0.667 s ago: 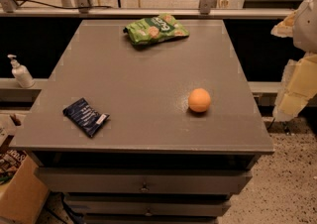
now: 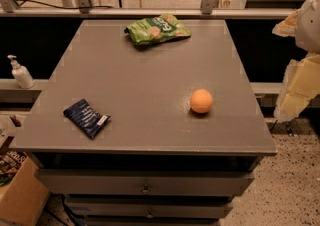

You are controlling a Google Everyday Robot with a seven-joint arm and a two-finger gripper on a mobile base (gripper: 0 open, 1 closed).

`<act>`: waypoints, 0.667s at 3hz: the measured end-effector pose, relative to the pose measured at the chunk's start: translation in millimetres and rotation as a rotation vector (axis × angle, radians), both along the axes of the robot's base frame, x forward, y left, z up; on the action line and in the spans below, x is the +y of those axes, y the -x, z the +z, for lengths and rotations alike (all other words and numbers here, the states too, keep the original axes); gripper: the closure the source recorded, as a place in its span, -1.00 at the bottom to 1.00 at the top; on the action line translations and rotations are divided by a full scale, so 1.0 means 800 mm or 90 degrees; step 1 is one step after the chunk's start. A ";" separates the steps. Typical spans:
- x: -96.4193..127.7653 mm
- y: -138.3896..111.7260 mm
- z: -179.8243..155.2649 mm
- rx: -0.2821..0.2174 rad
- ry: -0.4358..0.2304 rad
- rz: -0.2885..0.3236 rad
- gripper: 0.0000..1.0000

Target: Move rxbar blueberry near green rice chip bag

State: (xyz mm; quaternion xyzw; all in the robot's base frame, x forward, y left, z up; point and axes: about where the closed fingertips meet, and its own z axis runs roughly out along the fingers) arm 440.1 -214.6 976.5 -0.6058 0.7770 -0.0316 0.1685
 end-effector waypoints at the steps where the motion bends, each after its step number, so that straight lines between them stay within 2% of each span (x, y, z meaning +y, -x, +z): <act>1: 0.024 0.002 -0.009 0.008 -0.043 0.010 -1.00; 2: 0.066 0.009 -0.018 0.022 -0.101 0.024 -1.00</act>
Offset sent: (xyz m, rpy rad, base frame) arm -0.0146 0.1004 -0.0271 0.2925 0.0876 0.0718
